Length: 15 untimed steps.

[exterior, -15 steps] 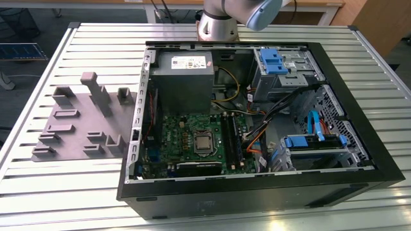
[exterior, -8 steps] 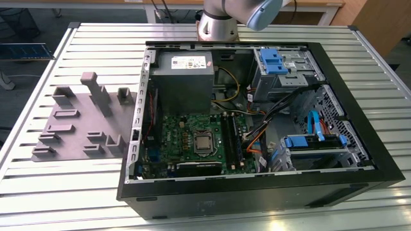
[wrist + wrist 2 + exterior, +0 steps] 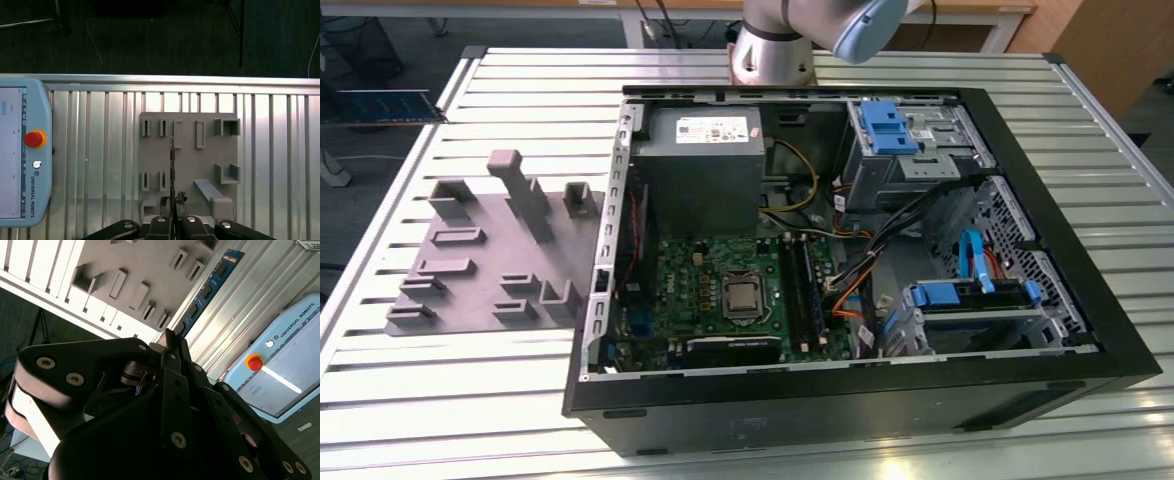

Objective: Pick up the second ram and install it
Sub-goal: 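Pick up the second ram and move it above second insertion slot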

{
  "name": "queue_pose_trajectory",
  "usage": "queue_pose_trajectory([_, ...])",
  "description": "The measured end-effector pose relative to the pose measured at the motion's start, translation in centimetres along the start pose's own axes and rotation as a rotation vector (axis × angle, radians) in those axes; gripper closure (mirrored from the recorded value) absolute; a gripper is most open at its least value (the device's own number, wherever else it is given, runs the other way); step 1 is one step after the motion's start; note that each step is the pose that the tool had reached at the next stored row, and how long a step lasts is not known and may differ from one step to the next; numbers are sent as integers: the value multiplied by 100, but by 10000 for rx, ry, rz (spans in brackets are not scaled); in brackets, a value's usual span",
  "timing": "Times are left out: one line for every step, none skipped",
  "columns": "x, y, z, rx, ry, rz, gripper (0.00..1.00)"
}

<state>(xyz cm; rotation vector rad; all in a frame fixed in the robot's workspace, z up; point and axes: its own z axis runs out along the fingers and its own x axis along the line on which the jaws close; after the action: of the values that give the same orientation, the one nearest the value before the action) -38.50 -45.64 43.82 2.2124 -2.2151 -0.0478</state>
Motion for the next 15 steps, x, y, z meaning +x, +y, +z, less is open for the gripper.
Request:
queue_pose_trajectory([0,-10,0,0,0,0,86])
queue_pose_trajectory([0,-21,0,0,0,0,86])
queue_pose_trajectory([0,-31,-1,0,-1,0,86])
queue_pose_trajectory([0,-41,-1,0,0,0,86])
queue_pose_trajectory([0,-51,-2,0,0,0,86])
queue_pose_trajectory([0,-62,-2,0,0,0,86])
queue_pose_trajectory([0,-72,-2,-1,0,0,86])
queue_pose_trajectory([0,-81,-2,0,0,0,86])
queue_pose_trajectory([0,-90,-2,0,0,1,86])
queue_pose_trajectory([0,-98,-3,-1,0,0,86])
queue_pose_trajectory([0,-106,-3,0,1,0,86])
queue_pose_trajectory([0,-115,-3,0,0,0,86])
queue_pose_trajectory([0,-123,-3,0,0,0,86])
queue_pose_trajectory([0,-132,-4,0,1,0,86])
queue_pose_trajectory([0,-140,-4,-1,0,0,86])
